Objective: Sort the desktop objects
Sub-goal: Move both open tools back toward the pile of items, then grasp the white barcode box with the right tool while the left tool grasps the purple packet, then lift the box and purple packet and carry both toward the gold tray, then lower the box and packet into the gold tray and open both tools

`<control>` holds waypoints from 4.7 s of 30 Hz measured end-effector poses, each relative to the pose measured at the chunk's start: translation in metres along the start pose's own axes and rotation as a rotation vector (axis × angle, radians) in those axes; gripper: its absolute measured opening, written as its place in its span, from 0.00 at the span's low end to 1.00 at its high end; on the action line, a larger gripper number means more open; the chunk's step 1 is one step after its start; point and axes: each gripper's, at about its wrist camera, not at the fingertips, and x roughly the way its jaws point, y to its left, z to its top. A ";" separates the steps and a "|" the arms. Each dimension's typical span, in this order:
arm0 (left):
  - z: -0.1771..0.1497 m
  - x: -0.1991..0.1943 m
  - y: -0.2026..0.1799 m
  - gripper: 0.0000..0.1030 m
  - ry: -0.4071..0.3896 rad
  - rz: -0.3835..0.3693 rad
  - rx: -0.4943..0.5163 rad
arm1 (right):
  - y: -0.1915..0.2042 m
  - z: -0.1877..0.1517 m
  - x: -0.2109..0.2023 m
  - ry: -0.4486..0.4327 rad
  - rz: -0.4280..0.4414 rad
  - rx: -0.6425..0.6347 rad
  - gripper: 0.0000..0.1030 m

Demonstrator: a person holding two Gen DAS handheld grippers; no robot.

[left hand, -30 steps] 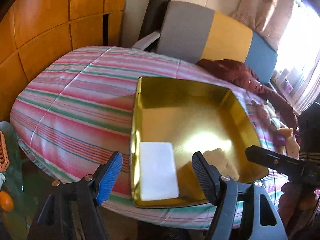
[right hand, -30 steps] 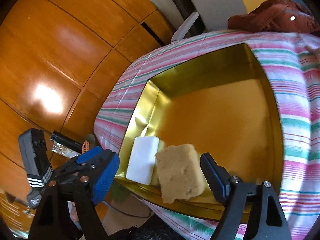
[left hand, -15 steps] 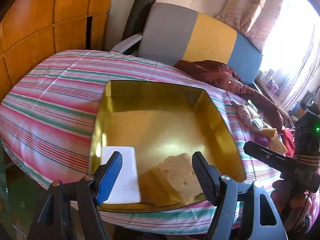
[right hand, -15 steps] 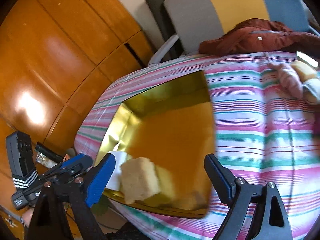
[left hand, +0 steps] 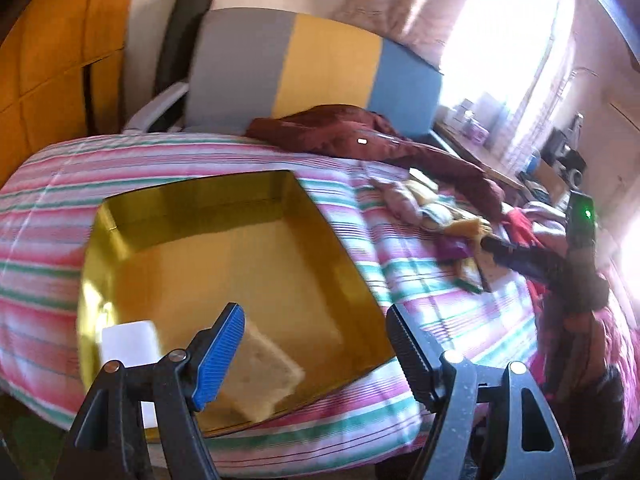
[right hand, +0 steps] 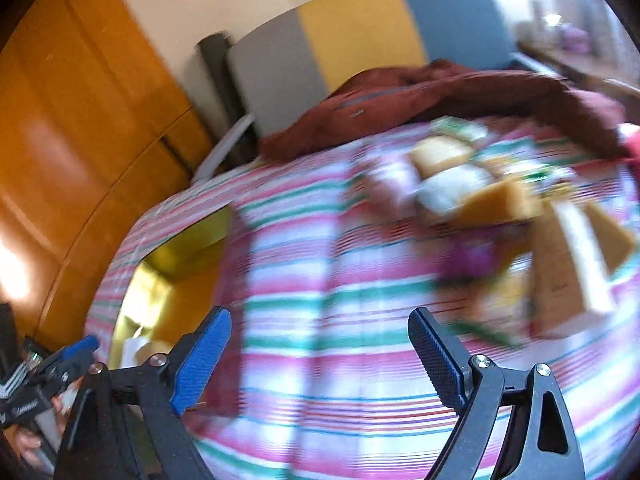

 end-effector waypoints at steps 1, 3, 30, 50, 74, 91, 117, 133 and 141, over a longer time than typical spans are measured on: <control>0.002 0.002 -0.006 0.72 0.001 -0.015 0.005 | -0.016 0.005 -0.008 -0.019 -0.032 0.022 0.88; 0.004 0.007 -0.015 0.72 0.003 -0.017 0.007 | -0.042 0.013 -0.019 -0.037 -0.074 0.061 0.88; 0.033 0.124 -0.151 0.82 0.229 -0.302 0.163 | -0.162 0.027 0.017 0.095 -0.200 0.214 0.50; 0.072 0.246 -0.197 0.74 0.333 -0.292 0.082 | -0.156 0.027 0.017 0.111 -0.213 0.173 0.49; 0.055 0.273 -0.205 0.45 0.307 -0.224 0.202 | -0.162 0.031 0.019 0.103 -0.219 0.176 0.49; -0.006 0.196 -0.166 0.45 0.263 -0.158 0.203 | -0.158 0.034 -0.006 -0.016 -0.126 0.211 0.49; 0.015 0.126 -0.130 0.44 0.110 -0.115 0.150 | -0.102 0.035 -0.013 -0.075 0.064 0.008 0.49; 0.031 0.075 -0.033 0.45 0.012 0.015 -0.017 | 0.004 0.044 0.008 -0.007 0.154 -0.091 0.49; 0.036 0.043 0.038 0.45 -0.044 0.149 -0.079 | 0.098 0.035 0.049 0.083 0.266 -0.192 0.49</control>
